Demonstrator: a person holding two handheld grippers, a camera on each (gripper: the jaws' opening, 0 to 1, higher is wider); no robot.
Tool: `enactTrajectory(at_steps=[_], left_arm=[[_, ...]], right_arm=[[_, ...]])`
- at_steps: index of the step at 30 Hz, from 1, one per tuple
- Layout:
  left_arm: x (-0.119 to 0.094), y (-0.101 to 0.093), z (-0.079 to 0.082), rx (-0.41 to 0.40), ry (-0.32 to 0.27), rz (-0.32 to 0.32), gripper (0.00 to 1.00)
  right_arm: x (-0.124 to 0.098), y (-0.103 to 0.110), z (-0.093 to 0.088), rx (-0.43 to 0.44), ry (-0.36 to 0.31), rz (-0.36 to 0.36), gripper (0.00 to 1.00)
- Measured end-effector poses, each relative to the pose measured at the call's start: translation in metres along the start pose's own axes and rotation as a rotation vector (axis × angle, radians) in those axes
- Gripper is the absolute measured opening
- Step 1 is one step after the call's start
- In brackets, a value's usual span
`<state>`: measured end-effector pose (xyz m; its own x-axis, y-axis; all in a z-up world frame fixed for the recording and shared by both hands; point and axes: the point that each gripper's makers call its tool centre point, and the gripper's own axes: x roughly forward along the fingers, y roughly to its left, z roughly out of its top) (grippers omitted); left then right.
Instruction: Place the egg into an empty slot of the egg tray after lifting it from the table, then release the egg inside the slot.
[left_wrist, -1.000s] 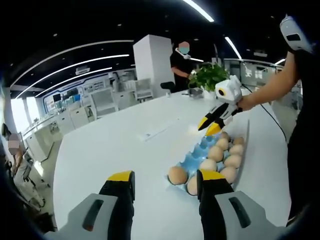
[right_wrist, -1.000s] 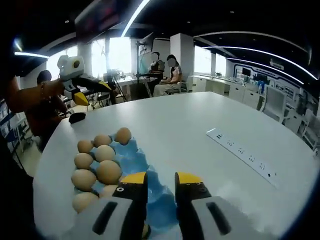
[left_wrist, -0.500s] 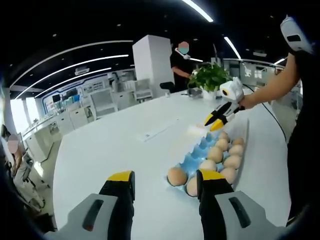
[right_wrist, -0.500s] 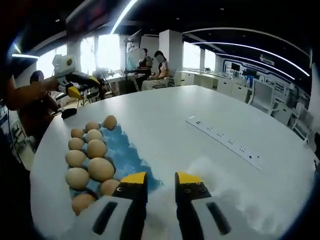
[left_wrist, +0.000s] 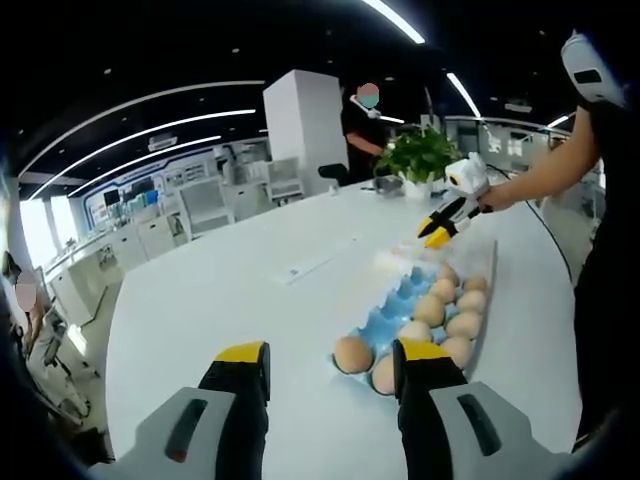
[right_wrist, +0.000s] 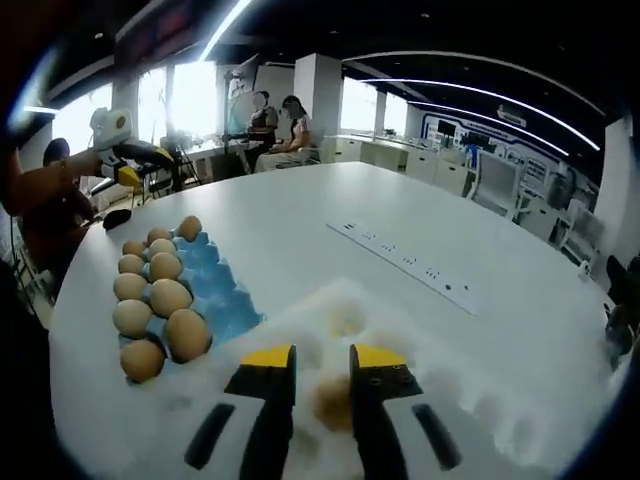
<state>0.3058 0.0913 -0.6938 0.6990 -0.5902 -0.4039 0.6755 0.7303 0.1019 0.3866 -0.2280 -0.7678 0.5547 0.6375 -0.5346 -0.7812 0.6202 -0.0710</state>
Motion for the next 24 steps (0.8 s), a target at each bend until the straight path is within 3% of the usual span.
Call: enactTrajectory(at_steps=[11,13,16,24], left_arm=[[0.0,0.0,0.001,0.002,-0.002,-0.001,0.5],[0.0,0.0,0.001,0.003,-0.002,0.0,0.5],[0.0,0.0,0.001,0.0,-0.004,-0.001,0.5],[-0.003,0.002,0.002,0.001,-0.004,0.009,0.49]], right_arm=[[-0.006,-0.009,-0.024,0.025,0.082,-0.015,0.26],[-0.005,-0.007,-0.024,-0.075,0.095,-0.002,0.26],[-0.003,-0.007,-0.024,-0.042,0.102,0.01,0.26],[0.002,-0.007,-0.028,-0.047,0.208,0.082,0.27]])
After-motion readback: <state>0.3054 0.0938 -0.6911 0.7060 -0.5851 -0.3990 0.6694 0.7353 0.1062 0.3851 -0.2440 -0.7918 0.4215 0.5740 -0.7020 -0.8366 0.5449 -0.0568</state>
